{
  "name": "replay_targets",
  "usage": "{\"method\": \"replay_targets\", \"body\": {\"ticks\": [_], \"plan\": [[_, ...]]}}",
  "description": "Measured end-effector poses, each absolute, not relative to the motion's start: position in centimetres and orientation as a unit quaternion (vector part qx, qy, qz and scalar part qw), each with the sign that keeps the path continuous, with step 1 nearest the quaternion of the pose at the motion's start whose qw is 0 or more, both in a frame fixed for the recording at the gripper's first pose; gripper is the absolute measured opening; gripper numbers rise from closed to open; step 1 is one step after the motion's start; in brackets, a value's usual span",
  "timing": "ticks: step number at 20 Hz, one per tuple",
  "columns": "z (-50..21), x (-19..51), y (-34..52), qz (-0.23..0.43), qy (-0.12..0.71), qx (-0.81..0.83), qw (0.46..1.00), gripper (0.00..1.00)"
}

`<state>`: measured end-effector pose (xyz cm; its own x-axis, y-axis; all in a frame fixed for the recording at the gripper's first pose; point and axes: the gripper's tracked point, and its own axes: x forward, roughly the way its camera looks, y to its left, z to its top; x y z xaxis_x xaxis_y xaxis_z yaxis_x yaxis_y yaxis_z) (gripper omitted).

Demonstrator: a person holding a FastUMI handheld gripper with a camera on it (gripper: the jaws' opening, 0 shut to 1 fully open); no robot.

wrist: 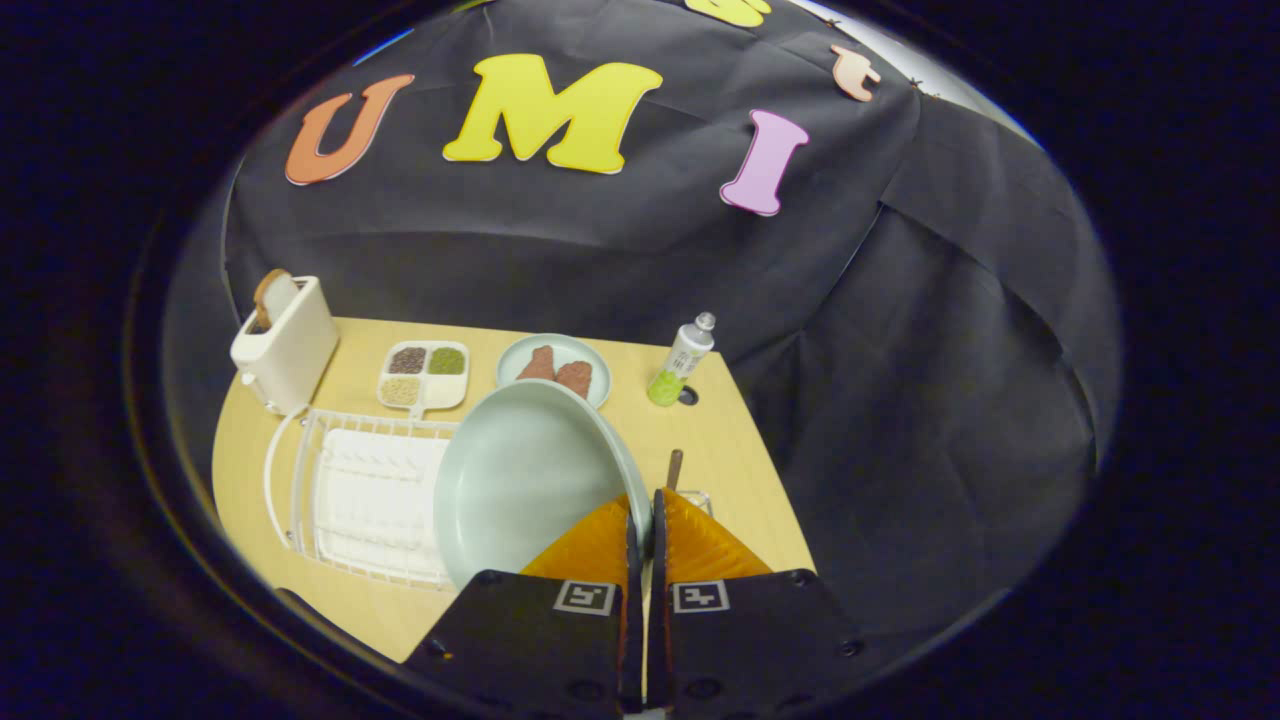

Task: Take the plate from the dish rack, then take the spoon from the basket and place it into the plate.

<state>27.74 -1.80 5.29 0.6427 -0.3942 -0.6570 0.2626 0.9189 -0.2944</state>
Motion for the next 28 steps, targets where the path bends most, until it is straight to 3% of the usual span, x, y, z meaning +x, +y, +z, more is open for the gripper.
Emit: {"method": "replay_targets", "body": {"ticks": [10, 16, 22, 27, 28], "plan": [[-9.5, 15.2, -0.5, -0.047, 0.439, 0.043, 0.896, 0.09], [-17.8, 14.7, -3.0, -0.070, 0.469, 0.072, 0.877, 0.09], [-20.8, 14.6, -4.7, -0.064, 0.464, 0.089, 0.879, 0.10], [-19.9, 15.9, -6.3, -0.039, 0.401, 0.068, 0.913, 0.08], [-18.9, 16.5, -6.2, -0.019, 0.374, 0.067, 0.925, 0.22]]}}
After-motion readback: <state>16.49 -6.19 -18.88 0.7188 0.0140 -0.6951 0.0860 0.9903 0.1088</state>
